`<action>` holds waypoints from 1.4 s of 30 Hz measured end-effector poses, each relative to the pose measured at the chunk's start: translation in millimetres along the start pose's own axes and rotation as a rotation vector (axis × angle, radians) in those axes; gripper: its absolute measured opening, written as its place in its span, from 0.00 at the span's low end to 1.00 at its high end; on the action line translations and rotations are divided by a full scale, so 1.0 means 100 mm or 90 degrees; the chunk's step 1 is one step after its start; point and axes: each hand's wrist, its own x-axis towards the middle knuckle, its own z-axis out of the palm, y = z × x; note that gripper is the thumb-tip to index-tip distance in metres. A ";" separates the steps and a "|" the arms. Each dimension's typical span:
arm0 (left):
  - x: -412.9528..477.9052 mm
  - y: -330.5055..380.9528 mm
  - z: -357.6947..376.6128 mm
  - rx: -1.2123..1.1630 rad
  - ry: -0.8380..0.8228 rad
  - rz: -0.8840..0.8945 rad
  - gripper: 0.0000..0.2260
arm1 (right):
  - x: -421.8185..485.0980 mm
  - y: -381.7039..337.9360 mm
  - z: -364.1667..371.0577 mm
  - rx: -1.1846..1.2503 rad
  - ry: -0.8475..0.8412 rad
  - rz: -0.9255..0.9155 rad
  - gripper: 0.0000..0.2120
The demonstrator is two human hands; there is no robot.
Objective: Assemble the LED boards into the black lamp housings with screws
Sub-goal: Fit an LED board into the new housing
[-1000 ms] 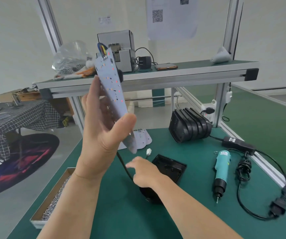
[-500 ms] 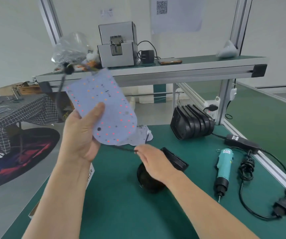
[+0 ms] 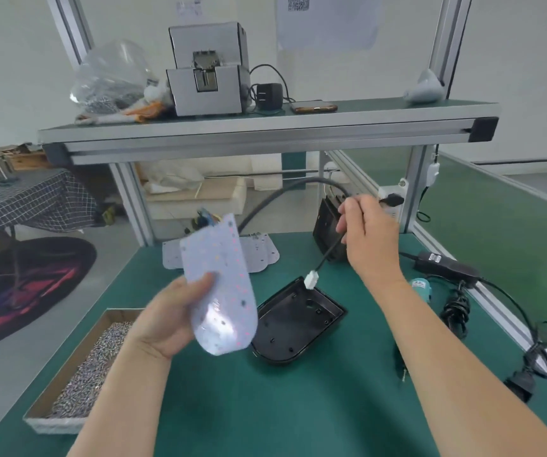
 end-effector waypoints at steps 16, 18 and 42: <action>0.44 -0.76 0.15 0.200 -0.005 -0.229 0.20 | -0.25 0.37 0.14 0.009 -0.086 0.079 0.12; 0.42 -0.80 0.18 0.177 0.007 -0.211 0.20 | -0.25 0.31 0.17 0.048 -0.133 0.088 0.12; 0.11 -0.34 0.23 -0.126 0.067 -0.010 0.14 | -0.49 0.54 0.14 -0.356 -0.287 0.050 0.26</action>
